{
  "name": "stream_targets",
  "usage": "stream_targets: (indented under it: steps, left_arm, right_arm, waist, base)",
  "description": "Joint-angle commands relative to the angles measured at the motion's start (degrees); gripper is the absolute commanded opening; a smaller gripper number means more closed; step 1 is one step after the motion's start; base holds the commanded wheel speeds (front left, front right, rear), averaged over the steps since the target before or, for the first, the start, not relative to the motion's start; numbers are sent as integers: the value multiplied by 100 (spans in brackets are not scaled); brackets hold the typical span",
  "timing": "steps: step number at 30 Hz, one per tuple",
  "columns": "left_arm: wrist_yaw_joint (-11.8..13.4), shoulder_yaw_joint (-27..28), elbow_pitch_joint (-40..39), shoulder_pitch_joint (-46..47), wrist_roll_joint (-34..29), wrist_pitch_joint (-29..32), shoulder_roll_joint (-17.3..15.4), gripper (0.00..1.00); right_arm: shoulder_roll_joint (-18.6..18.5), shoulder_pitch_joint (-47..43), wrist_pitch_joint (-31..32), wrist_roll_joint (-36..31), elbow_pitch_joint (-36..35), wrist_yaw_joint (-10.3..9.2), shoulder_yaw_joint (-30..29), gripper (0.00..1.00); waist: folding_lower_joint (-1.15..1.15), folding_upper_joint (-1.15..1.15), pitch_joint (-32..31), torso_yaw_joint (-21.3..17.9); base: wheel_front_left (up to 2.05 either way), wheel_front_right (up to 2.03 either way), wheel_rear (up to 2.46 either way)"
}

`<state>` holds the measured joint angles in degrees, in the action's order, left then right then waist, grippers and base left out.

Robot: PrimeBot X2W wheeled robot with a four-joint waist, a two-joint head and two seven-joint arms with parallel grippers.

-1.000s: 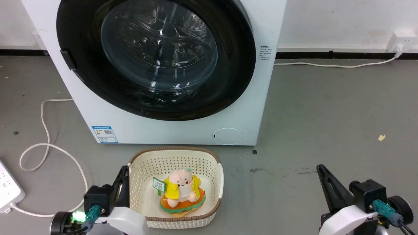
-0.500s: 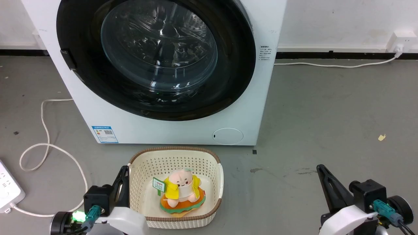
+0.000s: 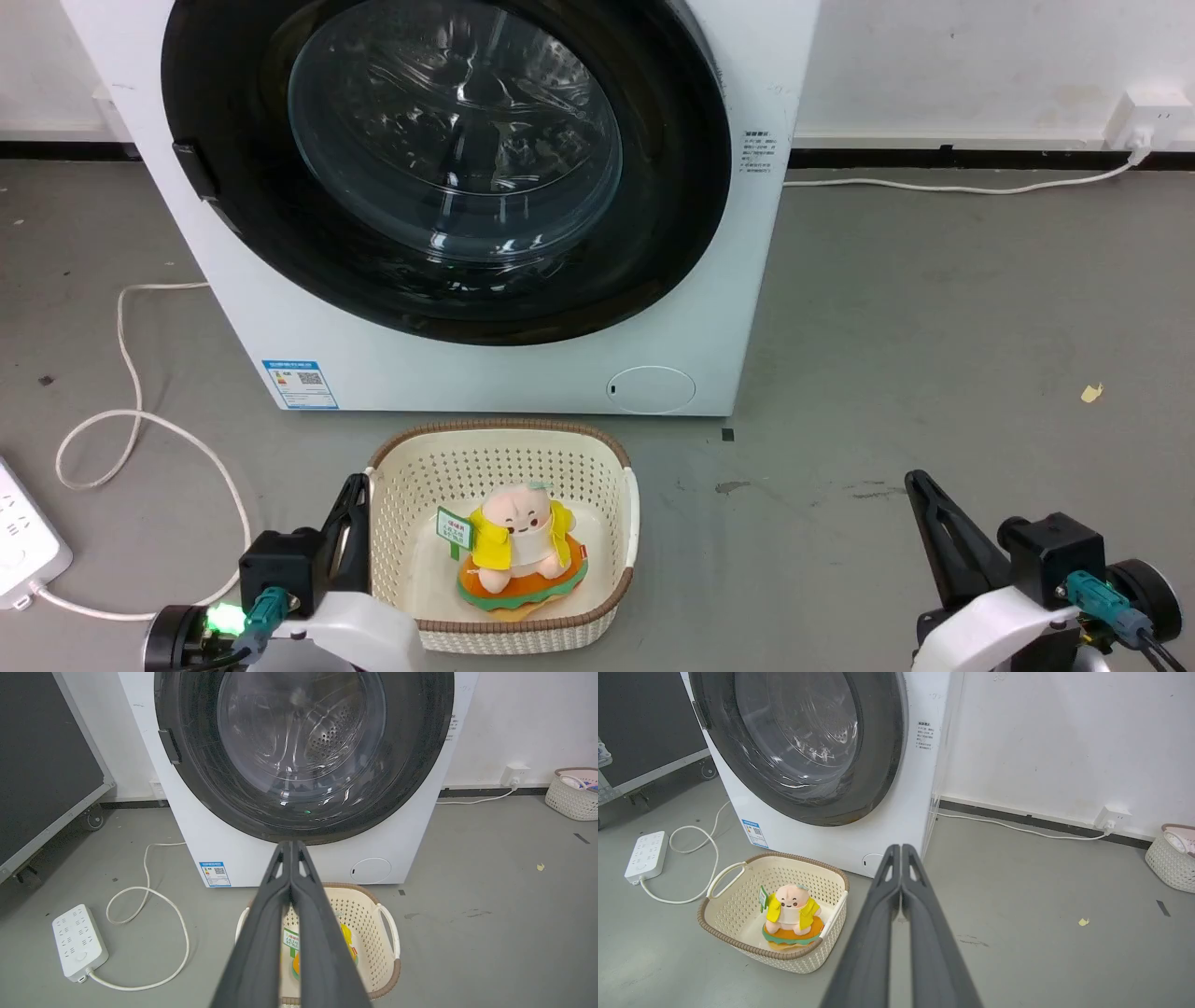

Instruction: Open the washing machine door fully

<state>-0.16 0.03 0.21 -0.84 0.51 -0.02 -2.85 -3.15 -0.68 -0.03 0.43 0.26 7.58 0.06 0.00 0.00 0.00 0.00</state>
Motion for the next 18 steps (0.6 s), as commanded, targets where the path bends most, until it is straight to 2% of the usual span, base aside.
stream_targets:
  steps: [1, 17, 18]
  left_arm:
    - [16, -3, -21, 84, -51, 2, -3, 0]
    - [16, -3, -21, 84, -51, 2, -3, 0]
    - [16, -3, -21, 84, -51, 2, -3, 100]
  right_arm:
    - [27, 68, 3, -43, -26, -9, -6, 0]
    - [27, 68, 3, -43, -26, -9, -6, 0]
    - [27, 68, 3, -43, -26, -9, -6, 100]
  waist:
    - [0, 0, 0, 0]
    - [0, 0, 0, 0]
    - [0, 0, 0, 0]
  base:
    - [0, 0, 0]
    - [0, 0, 0]
    - [0, 0, 0]
